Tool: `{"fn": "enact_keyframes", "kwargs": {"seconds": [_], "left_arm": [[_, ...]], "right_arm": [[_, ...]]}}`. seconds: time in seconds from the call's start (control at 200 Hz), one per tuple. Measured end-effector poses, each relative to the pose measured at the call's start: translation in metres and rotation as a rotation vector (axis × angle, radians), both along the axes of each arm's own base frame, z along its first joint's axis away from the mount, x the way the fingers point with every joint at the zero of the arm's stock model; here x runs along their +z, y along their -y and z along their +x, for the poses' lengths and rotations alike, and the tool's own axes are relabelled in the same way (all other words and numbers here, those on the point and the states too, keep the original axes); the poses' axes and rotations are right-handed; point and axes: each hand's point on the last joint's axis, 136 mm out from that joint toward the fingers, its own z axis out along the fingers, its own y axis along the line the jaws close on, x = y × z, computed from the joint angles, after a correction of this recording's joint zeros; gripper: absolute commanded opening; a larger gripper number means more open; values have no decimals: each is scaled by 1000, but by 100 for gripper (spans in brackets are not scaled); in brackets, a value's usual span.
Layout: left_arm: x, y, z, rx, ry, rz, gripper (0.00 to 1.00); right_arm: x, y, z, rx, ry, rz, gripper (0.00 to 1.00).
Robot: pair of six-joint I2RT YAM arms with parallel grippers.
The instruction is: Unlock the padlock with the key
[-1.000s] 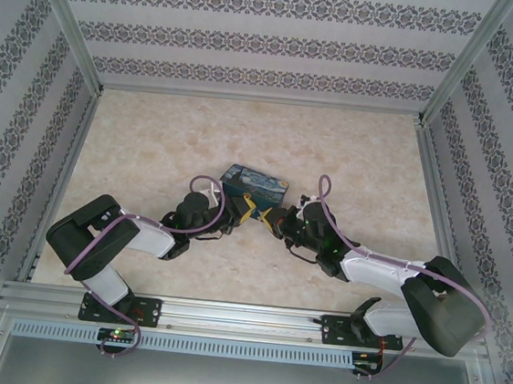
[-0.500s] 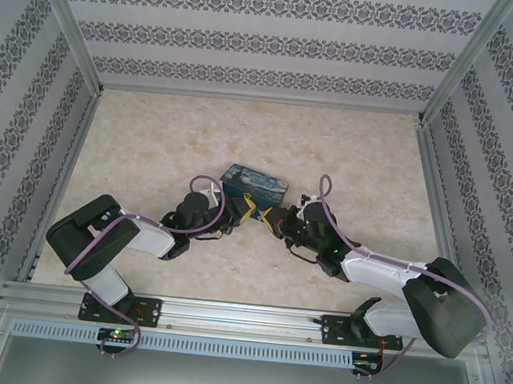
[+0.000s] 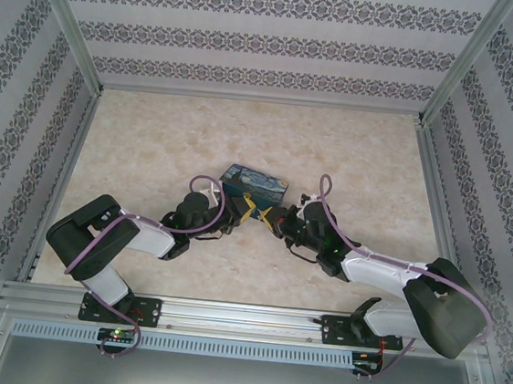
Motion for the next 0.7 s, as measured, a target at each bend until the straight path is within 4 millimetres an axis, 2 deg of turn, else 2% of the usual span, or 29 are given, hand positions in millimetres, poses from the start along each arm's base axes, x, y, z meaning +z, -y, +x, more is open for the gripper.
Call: {"fn": "enact_keyframes", "kwargs": {"seconds": [0.255,0.699], "left_arm": [[0,0,0,-2,-1,0,0],[4,3,-3,-14,6,-7,0]], "right_arm": [[-6,-1,1,0,-12,-10,0],[-3,-1,1,1,0,0,0]]}}
